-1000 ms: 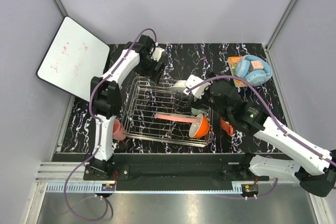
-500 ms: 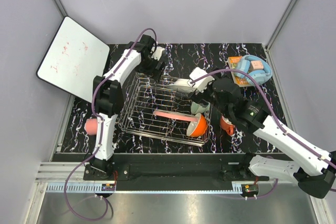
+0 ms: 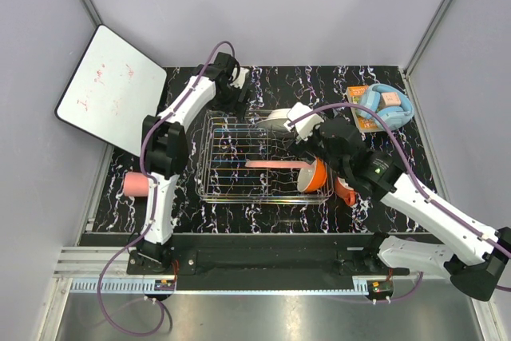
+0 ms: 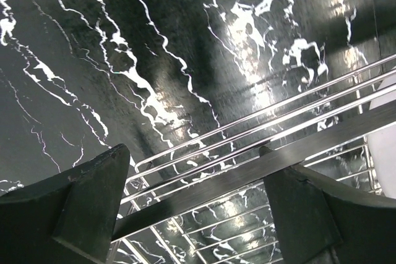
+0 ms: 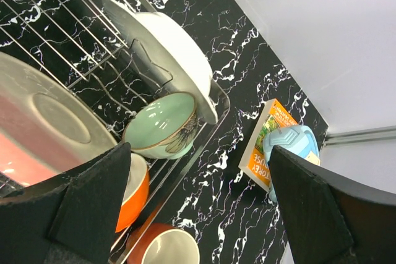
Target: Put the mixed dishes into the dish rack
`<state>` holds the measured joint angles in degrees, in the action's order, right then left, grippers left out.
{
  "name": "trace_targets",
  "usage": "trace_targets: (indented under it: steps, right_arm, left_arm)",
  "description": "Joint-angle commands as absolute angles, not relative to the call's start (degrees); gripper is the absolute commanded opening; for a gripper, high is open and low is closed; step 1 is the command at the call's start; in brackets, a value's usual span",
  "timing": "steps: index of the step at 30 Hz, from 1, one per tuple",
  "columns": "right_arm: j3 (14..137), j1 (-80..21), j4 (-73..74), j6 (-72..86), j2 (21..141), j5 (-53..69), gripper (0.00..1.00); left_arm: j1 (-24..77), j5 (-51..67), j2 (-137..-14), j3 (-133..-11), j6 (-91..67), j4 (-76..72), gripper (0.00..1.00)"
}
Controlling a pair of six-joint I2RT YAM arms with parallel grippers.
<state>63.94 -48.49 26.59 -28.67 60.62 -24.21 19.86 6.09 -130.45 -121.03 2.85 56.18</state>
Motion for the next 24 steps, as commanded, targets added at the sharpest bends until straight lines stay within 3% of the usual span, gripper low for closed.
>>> trace_targets:
  steps: [1,12,20,24]
  right_arm:
    - [63.8,-47.7,23.6,-27.7,60.8,-23.0,1.0]
    - [63.0,-47.3,22.3,-26.3,60.9,-23.2,1.0]
    - [62.1,-46.8,21.0,-25.6,61.3,-25.7,1.0]
    - [61.3,-46.8,21.0,-25.7,60.9,-26.7,1.0]
  left_arm:
    - [19.8,1.3,-133.6,-121.1,-2.8,52.7,0.99]
    - [18.6,-6.7,-118.1,-117.9,7.1,54.9,0.99]
    - [9.7,4.4,-100.7,-110.3,8.5,61.6,0.99]
    - [3.5,8.4,-86.6,-98.7,14.6,63.1,0.99]
